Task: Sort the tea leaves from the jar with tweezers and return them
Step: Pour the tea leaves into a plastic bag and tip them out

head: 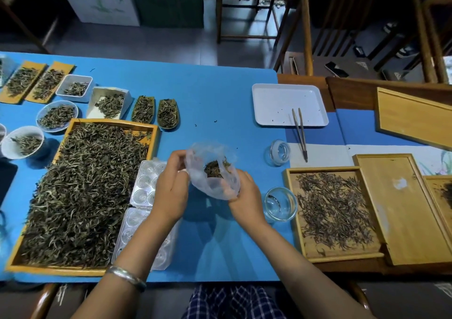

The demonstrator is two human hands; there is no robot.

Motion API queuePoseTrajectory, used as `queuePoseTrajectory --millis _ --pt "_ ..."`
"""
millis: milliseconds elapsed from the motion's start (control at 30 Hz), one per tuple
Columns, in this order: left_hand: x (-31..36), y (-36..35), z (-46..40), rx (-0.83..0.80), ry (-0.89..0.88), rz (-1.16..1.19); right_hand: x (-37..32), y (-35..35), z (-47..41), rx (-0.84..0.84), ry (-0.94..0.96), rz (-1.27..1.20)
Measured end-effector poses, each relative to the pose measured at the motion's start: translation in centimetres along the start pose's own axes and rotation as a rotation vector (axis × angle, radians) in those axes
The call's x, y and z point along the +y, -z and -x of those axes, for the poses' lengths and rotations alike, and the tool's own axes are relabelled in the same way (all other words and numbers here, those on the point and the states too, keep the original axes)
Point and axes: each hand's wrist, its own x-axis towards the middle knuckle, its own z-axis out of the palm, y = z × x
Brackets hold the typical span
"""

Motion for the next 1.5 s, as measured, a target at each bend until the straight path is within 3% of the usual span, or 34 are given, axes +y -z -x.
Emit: queuePoseTrajectory --millis 67,200,433,733,1000,1100,1200,1267,1333,1500 --pt "-0.9 0.8 -0.1 -0.001 -0.036 -0.170 -0.3 0.7 -0.1 0.004 0.024 -0.004" --pt "-1.9 0.9 -0.3 -0.106 0.033 -0.172 -1.0 2.1 -0.2 0.064 0.041 -0.024" --pt "-1.1 -1.8 -1.5 -0.303 -0.033 -0.321 -2.9 4.3 -0.1 0.066 0.128 -0.101" --pt "0.0 -4.3 -2.2 -0.276 -0.111 0.043 -4.0 5.6 0.0 0.011 0.221 -0.037" --pt "-0.4 -4.4 -0.8 -0.151 -0.143 0.098 -4.3 6.9 0.7 -0.064 0.216 -0.019" --pt "0.6 -4.1 -0.5 -0.125 -0.200 0.072 -4.8 7.4 0.3 0.019 0.082 -0.272" --pt "0.6 -3.8 -0.2 -0.115 -0.180 0.082 -6.3 8.4 -1.9 0.030 -0.281 -0.385" --pt "0.3 -3.7 0.0 -0.126 -0.164 0.071 -7.1 9.2 -3.3 -0.108 -0.403 -0.247" --pt "0.1 -3.8 0.1 -0.133 -0.148 0.059 -7.4 9.5 -4.1 -0.169 -0.339 -0.061" --pt "0.1 -3.9 0.4 -0.127 -0.121 0.045 -7.8 9.6 -4.0 -0.098 -0.139 0.115"
